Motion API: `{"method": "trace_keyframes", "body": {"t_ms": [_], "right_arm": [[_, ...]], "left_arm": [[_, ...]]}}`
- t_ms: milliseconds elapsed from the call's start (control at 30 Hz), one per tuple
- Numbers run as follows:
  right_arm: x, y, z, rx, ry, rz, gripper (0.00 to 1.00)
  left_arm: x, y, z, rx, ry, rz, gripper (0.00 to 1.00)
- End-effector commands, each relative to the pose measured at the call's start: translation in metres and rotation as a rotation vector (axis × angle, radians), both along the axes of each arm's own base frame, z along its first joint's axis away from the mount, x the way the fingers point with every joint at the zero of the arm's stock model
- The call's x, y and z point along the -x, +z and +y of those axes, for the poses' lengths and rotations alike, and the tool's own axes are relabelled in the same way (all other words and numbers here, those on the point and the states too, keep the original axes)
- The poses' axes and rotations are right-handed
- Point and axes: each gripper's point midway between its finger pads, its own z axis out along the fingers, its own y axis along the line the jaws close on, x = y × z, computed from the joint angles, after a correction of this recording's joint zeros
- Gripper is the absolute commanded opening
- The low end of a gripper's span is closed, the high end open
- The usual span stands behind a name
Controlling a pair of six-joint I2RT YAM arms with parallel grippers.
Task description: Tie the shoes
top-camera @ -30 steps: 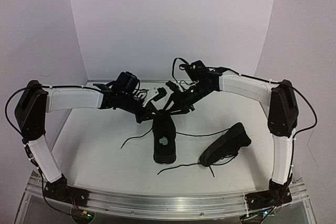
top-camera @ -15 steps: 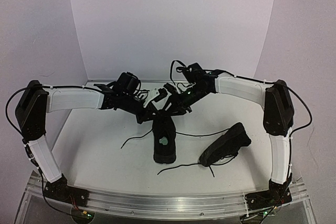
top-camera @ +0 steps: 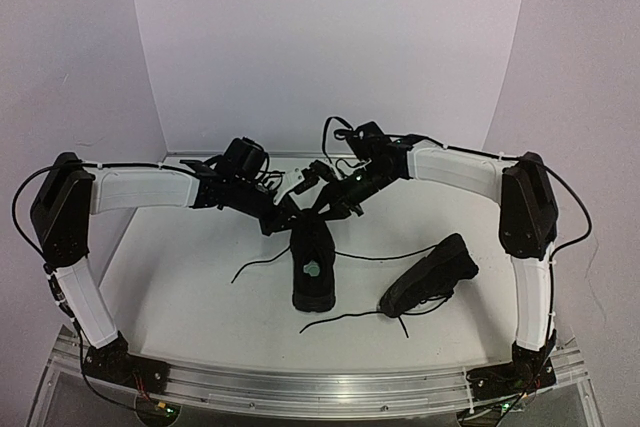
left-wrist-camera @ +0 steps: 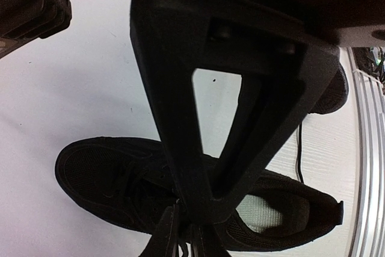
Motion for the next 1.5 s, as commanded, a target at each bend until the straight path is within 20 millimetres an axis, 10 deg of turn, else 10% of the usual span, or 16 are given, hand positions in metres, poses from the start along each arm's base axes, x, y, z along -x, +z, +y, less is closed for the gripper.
{"method": "trace_keyframes", "body": {"t_ms": [0,267,733,967,1200,1467], "right_arm": [[0.0,0.008,0.007,-0.026,0.017,-0.029,0.0],[0.002,0.013,0.003,-0.024,0.013,-0.044,0.0],[0.002,0.016,-0.002,-0.013,-0.003,-0.056,0.0],[0.002,0.017,-0.002,-0.012,-0.008,-0.054,0.02],[0.001,0.018,-0.002,-0.013,-0.014,-0.051,0.3],[-0.001,0.019,0.0,-0.016,-0.014,-0.056,0.27]], "left_arm": [[-0.007,0.025,-0.009,0.054,-0.001,-0.058,0.19],[0.0,0.004,-0.002,0.018,-0.003,-0.014,0.28],[0.003,-0.016,0.006,-0.008,0.016,0.003,0.15],[0.001,-0.004,0.003,0.013,0.01,-0.019,0.01],[0.0,0.02,-0.001,0.052,0.005,-0.045,0.0],[-0.002,0.033,-0.004,0.072,0.003,-0.065,0.0]]}}
